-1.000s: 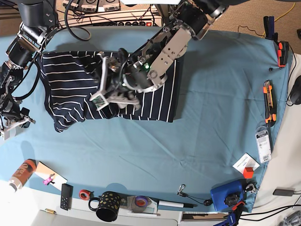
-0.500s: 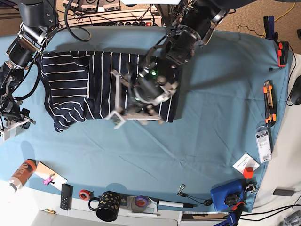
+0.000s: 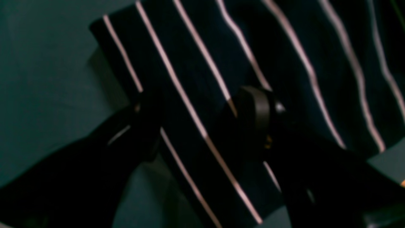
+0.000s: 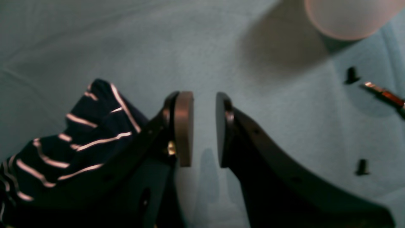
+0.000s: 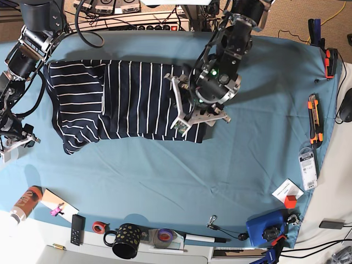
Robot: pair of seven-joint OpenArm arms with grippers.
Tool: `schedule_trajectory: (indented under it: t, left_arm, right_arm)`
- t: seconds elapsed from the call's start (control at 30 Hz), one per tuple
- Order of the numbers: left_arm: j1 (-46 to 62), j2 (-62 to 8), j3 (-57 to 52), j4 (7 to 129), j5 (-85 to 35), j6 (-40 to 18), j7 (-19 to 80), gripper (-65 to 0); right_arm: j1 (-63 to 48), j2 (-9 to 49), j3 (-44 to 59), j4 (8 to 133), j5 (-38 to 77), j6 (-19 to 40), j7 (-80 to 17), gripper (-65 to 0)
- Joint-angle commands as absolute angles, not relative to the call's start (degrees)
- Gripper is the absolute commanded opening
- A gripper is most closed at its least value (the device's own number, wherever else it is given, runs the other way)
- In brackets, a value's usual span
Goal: Layout the t-shirt on the table in an organized manner, then fold the t-shirt properly
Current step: 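Release the folded end with the left gripper and raise it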
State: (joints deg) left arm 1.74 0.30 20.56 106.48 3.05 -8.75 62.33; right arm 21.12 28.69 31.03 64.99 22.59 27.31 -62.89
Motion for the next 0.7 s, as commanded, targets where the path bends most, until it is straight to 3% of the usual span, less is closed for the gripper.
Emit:
schedule_trajectory:
  t: [0.0,0.1,0.2,0.33,0.57,0.67]
  left_arm:
    - [1.5,0.2,20.7,106.9,2.9,-8.8,60.2,-28.4]
    - [1.7,-1.2,20.7,106.3,2.8,-8.8,59.0,-28.4]
    - [1.3,-1.2,20.7,106.3,2.8,-8.8,59.1,-28.3]
    - [0.4,-0.9,20.7,106.3,2.6,-8.8,59.1,-28.3]
    - [-0.2,-1.0,20.7,106.3,1.7,-8.8,59.1,-28.3]
    - [-0.1,-1.0,20.7,106.3,1.7,-8.8,59.1,-28.3]
  right_arm:
    - [22.5,30.3,31.2,66.0,23.6,27.7,-62.0,-51.6]
    - [22.6,30.3,31.2,66.0,23.5,27.8,-62.0,-51.6]
    - [22.6,30.3,31.2,66.0,23.6,32.8,-63.0,-49.8]
    - [22.7,30.3,31.2,66.0,27.4,33.6,-66.9,-34.5]
    - [23.2,32.9,31.4,66.0,46.9,34.4,-79.4,-33.7]
    - [23.2,35.6,32.5,66.0,54.8,34.9,-80.0,-33.7]
